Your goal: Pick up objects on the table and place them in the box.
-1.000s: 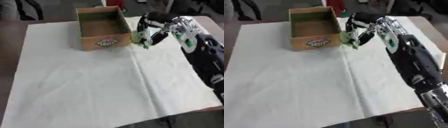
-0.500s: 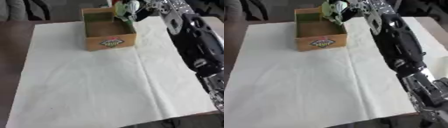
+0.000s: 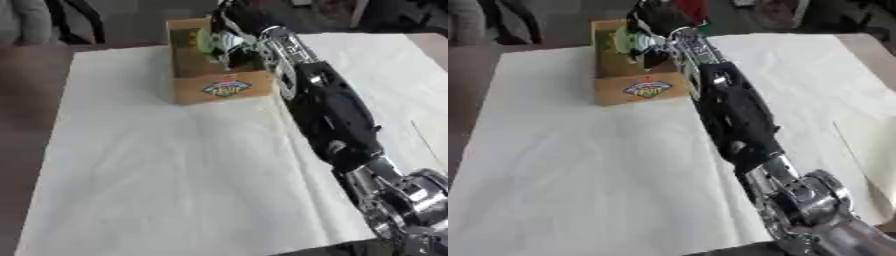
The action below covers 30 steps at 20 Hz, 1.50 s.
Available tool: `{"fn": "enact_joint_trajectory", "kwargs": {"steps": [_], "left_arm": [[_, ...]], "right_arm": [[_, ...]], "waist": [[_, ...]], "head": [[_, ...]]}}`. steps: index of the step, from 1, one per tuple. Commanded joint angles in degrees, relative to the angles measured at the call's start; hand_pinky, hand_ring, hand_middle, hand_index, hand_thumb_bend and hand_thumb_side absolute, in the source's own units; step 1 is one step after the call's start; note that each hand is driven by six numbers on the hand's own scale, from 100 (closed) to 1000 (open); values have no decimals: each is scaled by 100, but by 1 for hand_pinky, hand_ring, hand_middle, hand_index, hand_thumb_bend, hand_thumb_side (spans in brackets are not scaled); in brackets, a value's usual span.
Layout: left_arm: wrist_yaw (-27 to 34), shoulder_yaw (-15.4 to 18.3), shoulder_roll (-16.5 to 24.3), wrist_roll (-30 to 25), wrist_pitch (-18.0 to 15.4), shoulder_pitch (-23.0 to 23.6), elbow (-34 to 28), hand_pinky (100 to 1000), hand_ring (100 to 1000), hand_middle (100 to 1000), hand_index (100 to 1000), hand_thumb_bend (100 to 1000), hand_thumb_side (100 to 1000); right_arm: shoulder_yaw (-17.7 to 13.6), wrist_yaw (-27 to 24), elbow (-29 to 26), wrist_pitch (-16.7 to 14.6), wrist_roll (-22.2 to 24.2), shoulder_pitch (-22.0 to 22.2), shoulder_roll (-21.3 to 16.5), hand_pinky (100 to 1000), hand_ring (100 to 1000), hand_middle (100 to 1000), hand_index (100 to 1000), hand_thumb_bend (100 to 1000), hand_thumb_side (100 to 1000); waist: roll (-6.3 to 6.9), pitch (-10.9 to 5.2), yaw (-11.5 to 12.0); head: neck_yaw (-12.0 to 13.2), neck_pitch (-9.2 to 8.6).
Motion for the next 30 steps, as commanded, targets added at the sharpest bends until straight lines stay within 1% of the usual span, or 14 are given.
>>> {"fn": "enact_joint_trajectory", "kwargs": {"steps": [1,3,8,12,14,15,16,17,18,21,23,26,28,30], "left_arm": [[27,10,49,-6,-5,-80,-80,759,655,621,613,188,440],[35,5,38,-6,-4,-84,-79,759,654,621,613,189,441],[37,1,24,-8,-1,-93,-79,760,654,621,613,189,440],[39,4,21,-5,-1,-95,-81,759,653,621,612,190,440],[43,5,19,-2,-1,-95,-82,759,653,621,612,191,439],[45,3,17,-3,-1,-98,-83,759,653,620,612,191,439],[46,1,16,-5,-1,-101,-84,759,653,621,612,191,439],[45,0,15,-7,0,-102,-84,759,653,620,612,191,438],[45,0,14,-7,0,-103,-85,759,653,620,612,191,439],[46,-1,11,-9,0,-101,-85,760,653,620,612,192,439],[46,0,9,-9,1,-99,-83,759,652,620,612,193,438],[46,2,9,-7,0,-97,-84,759,652,620,612,193,438],[46,2,8,-8,0,-96,-84,759,652,620,612,194,438],[45,3,7,-8,0,-94,-83,759,652,620,612,194,438]], "right_arm": [[-200,397,62,296,-341,-84,131,661,576,378,428,180,100],[-303,591,65,559,-574,-41,226,660,579,398,457,217,100],[-529,978,110,1267,-1105,14,412,655,570,411,474,239,100],[-728,1085,169,1707,-1294,51,475,657,574,442,503,249,100],[-810,1102,188,1880,-1344,65,485,662,584,474,540,256,100],[-843,1108,190,1961,-1368,71,489,667,596,506,581,263,100],[-874,1113,185,2047,-1394,76,494,670,603,518,597,265,100],[-893,1117,181,2114,-1411,81,501,683,634,593,667,293,100],[-908,1123,178,2173,-1418,84,508,690,650,622,698,308,100],[-919,1138,166,2251,-1400,86,526,722,709,751,809,396,100],[-918,1162,162,2264,-1370,87,533,727,719,776,835,408,100],[-922,1174,151,2274,-1340,91,538,734,732,797,851,423,107],[-927,1164,145,2279,-1334,91,541,740,741,813,862,445,171],[-932,1141,151,2284,-1336,89,541,741,740,814,864,453,196]], "waist": [[38,-69,8],[37,-62,7],[51,-46,12],[67,-37,32],[75,-34,34],[80,-32,33],[84,-31,33],[88,-30,33],[91,-30,33],[96,-29,31],[97,-29,27],[95,-30,16],[90,-30,7],[82,-31,-2]], "head": [[-20,-79],[-23,-91],[-35,-117],[-42,-145],[-39,-154],[-39,-159],[-39,-163],[-39,-165],[-41,-167],[-44,-166],[-45,-162],[-42,-158],[-42,-156],[-38,-154]]}}
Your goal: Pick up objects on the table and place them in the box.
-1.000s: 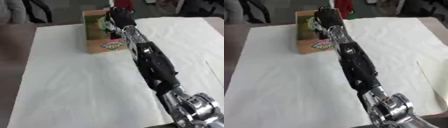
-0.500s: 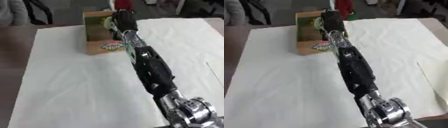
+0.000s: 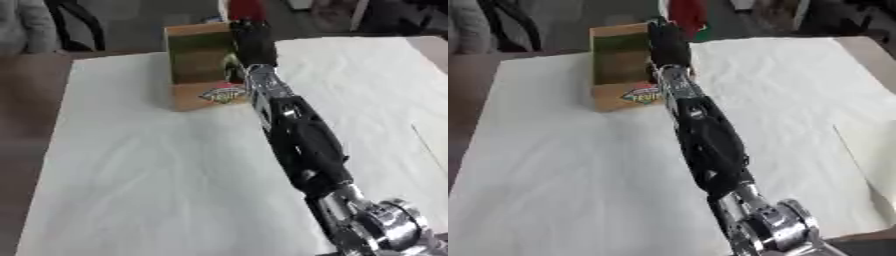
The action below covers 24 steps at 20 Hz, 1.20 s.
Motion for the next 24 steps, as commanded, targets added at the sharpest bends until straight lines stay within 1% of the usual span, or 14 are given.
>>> {"fn": "enact_joint_trajectory", "kwargs": {"steps": [1,6,8,9,10,11,14,15,16,17,19,20,21,24], "left_arm": [[32,5,55,-5,-2,-77,-83,759,651,620,611,194,438],[30,10,55,1,-3,-70,-83,759,651,619,611,195,438],[29,10,54,1,-4,-68,-83,759,651,619,611,195,438],[31,10,53,1,-5,-67,-82,759,651,619,611,195,438],[30,10,53,2,-4,-63,-81,759,651,619,611,195,439],[29,11,54,4,-4,-59,-80,760,650,619,611,195,439],[26,18,56,15,-5,-48,-78,759,650,618,610,197,438],[27,18,57,17,-5,-44,-78,759,649,618,610,197,438],[29,20,58,21,-5,-39,-77,759,649,618,610,197,438],[28,21,59,25,-6,-36,-76,759,649,618,610,197,438],[22,26,67,30,-7,-29,-76,759,649,618,610,197,437],[20,29,70,34,-7,-25,-75,759,649,618,610,199,435],[18,32,73,37,-8,-21,-75,759,649,618,610,197,437],[12,38,82,45,-7,-7,-72,759,648,617,609,198,437]], "right_arm": [[-22,4,-83,26,-8,-113,-10,741,739,812,865,451,190],[-6,-87,-71,17,-20,-124,-38,741,736,798,862,442,159],[1,-118,-73,7,-25,-130,-55,739,728,764,849,435,138],[5,-136,-79,1,-27,-132,-66,736,720,738,842,417,111],[9,-157,-89,-6,-31,-138,-87,730,704,697,826,372,100],[15,-182,-102,-14,-37,-144,-112,725,691,655,786,342,100],[39,-336,-172,-70,-104,-159,-225,716,673,604,747,295,100],[51,-415,-195,-98,-131,-157,-264,715,669,592,732,165,100],[74,-496,-218,-136,-158,-155,-314,714,668,583,722,283,100],[103,-581,-236,-183,-175,-151,-370,714,667,581,721,282,100],[174,-803,-282,-323,-188,-140,-513,712,663,566,696,242,100],[220,-943,-307,-440,-176,-135,-595,714,664,564,692,192,100],[264,-1095,-336,-571,-163,-128,-687,712,658,556,686,210,100],[398,-1617,-453,-965,-181,-91,-991,706,644,544,674,169,100]], "waist": [[14,-74,-3],[-2,-87,-35],[-8,-95,-49],[-10,-98,-56],[-14,-102,-63],[-18,-106,-69],[-33,-124,-91],[-37,-129,-99],[-40,-136,-112],[-43,-141,-122],[-51,-154,-142],[-55,-159,-152],[-60,-162,-161],[-76,-168,-185]], "head": [[5,-42],[8,-29],[9,-24],[10,-20],[11,-16],[12,-14],[29,-5],[33,-1],[33,4],[34,7],[41,14],[45,17],[49,18],[66,24]]}}
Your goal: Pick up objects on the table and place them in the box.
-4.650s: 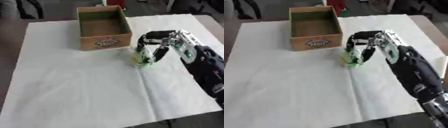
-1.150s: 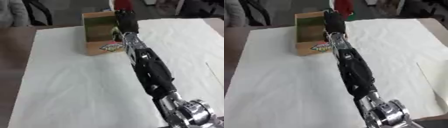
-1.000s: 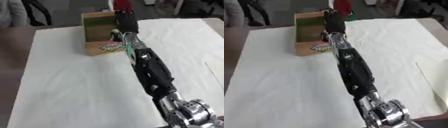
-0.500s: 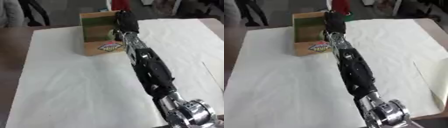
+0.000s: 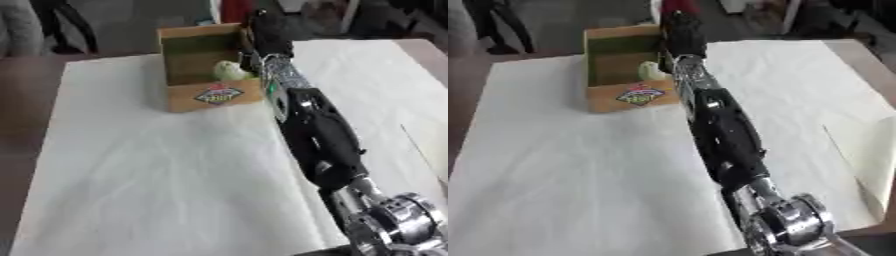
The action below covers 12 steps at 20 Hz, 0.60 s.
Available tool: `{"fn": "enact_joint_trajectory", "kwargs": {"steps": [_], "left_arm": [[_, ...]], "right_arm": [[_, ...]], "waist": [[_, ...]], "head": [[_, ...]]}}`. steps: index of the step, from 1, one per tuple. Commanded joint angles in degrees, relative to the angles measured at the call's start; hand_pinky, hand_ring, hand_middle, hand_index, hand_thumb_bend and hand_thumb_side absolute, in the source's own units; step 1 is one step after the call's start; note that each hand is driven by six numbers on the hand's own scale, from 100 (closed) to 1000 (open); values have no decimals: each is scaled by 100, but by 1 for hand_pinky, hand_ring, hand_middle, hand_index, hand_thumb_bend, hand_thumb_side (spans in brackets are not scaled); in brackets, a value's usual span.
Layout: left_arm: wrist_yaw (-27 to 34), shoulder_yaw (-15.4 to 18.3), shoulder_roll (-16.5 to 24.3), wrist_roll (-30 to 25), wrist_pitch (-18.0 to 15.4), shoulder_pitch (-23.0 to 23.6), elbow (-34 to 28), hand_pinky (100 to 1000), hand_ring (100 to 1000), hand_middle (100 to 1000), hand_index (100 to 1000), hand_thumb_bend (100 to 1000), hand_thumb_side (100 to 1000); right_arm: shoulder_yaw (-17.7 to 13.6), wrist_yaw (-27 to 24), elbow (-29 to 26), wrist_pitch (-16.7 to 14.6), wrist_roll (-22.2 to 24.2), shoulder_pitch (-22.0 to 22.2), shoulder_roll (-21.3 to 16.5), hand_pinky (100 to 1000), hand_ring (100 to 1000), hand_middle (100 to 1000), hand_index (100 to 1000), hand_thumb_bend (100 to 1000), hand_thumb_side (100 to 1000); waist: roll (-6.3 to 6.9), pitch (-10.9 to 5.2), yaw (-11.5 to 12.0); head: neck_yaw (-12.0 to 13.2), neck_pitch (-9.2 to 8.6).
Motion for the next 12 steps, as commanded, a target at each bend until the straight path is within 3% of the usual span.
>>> {"fn": "enact_joint_trajectory", "kwargs": {"steps": [1,7,12], "left_arm": [[10,40,88,34,-8,-22,-72,759,648,617,609,198,437],[2,55,119,53,-11,0,-75,758,648,617,609,198,437],[-9,60,139,61,-11,12,-75,758,647,617,609,197,437]], "right_arm": [[161,-579,-264,-420,-26,-73,-451,705,642,543,672,164,100],[431,-1868,-479,-1171,75,147,-1197,692,620,525,657,100,100],[633,-2950,-613,-1579,336,425,-1728,681,608,512,648,100,100]], "waist": [[1,-109,-20],[-29,-120,-62],[-61,-126,-96]], "head": [[28,16],[65,33],[93,46]]}}
